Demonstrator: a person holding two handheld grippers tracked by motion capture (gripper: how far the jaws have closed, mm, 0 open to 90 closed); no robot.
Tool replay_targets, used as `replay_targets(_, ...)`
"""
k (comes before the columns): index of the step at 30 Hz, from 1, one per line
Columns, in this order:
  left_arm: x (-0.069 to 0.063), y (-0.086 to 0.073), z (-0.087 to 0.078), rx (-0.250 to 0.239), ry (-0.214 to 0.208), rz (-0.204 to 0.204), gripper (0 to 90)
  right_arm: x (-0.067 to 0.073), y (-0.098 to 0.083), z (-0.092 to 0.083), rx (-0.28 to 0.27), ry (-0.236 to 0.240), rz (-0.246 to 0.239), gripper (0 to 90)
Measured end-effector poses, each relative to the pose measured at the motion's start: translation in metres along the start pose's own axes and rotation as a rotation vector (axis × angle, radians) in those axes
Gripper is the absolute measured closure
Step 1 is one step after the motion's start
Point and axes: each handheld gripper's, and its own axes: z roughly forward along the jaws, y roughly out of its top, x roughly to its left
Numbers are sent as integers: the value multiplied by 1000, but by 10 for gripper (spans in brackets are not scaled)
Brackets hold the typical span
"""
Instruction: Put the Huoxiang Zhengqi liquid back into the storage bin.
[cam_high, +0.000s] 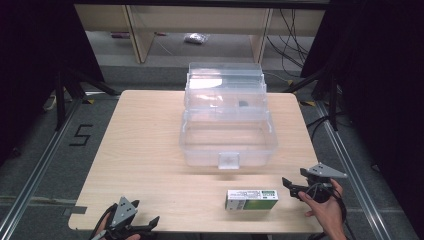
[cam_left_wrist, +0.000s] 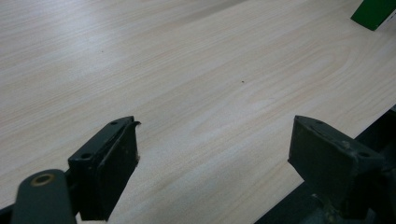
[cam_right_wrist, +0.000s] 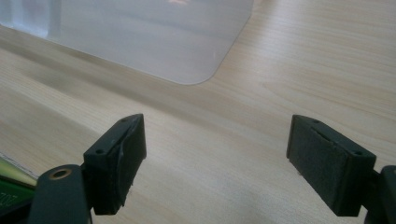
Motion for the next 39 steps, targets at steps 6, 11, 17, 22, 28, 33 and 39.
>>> replay_targets(6, 3, 0, -1, 27, 8, 33, 151, -4, 4, -5, -6, -3, -63, 215)
replay_targets(11, 1, 0, 1, -3, -1, -7, 151, -4, 7, -9, 7, 17, -63, 217)
replay_targets(17, 2, 0, 0, 8, 4, 0, 151, 4, 18, -21, 16, 59, -81, 251)
replay_targets(22, 5, 0, -1, 37, 9, 24, 151, 12, 28, -32, 27, 68, -124, 251)
replay_targets(28, 2, 0, 1, 10, 6, -7, 151, 18, 41, -48, 26, 113, -197, 253)
replay_targets(33, 2, 0, 1, 10, 9, -6, 151, 28, 51, -56, 25, 155, -226, 255)
replay_targets(39, 3, 0, 1, 16, 12, -5, 151, 43, 60, -55, 43, 215, -306, 265)
